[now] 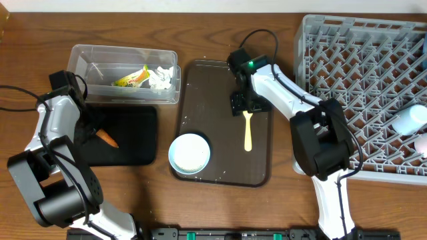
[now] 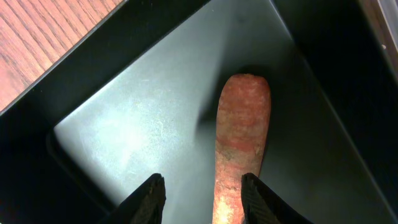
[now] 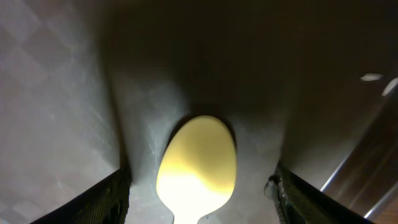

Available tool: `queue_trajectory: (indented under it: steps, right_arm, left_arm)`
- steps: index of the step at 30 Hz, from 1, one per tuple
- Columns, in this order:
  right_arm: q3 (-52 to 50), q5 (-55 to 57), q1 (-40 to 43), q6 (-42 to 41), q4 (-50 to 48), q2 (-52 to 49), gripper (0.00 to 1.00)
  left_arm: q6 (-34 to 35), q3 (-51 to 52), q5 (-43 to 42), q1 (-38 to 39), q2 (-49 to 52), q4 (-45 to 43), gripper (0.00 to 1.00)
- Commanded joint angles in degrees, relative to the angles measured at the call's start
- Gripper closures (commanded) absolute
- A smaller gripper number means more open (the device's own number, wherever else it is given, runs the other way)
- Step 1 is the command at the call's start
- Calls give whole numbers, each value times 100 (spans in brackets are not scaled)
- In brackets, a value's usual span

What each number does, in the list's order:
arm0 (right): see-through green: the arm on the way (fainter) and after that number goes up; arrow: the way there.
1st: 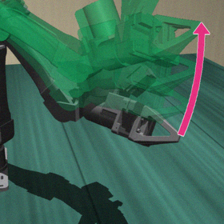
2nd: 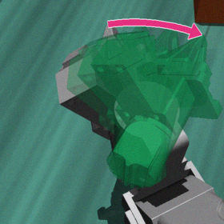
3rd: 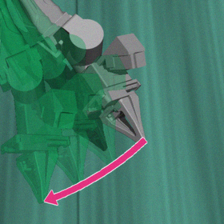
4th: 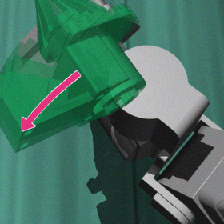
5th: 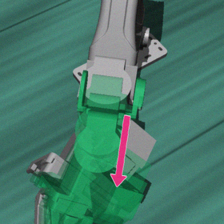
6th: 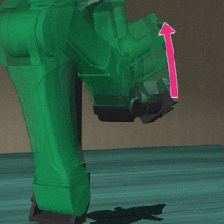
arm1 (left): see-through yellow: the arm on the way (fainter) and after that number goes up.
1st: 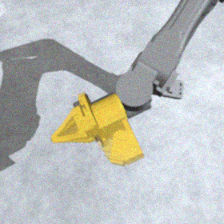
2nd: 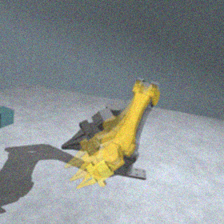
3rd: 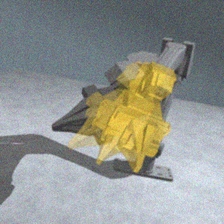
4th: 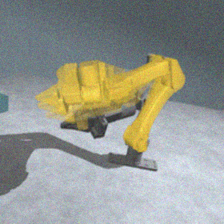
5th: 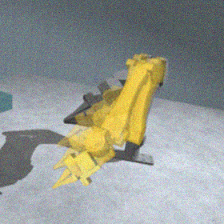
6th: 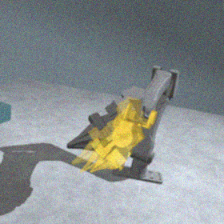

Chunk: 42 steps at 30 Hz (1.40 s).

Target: Sort waste into correct bins and load items into the dishwasher rack

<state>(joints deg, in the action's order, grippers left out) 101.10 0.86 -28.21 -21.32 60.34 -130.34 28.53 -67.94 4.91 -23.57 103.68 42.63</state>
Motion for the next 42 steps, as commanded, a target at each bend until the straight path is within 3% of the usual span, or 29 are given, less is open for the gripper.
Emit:
queue_trajectory:
  steps: [1, 10, 22, 42]
  right_arm:
    - [28, 15, -72, -199, -63, -118, 30]
    - [28, -4, -249, -203, -127, -118, 44]
    - [31, 0, -267, -201, -229, -118, 45]
    - [31, -4, -256, -201, -129, -118, 62]
  left_arm:
    - [26, 31, 72, -20, 46, 33, 58]
    - [26, 31, 72, -20, 46, 33, 58]
    - [26, 31, 72, -20, 46, 55, 58]
    - [26, 31, 72, -20, 46, 55, 58]
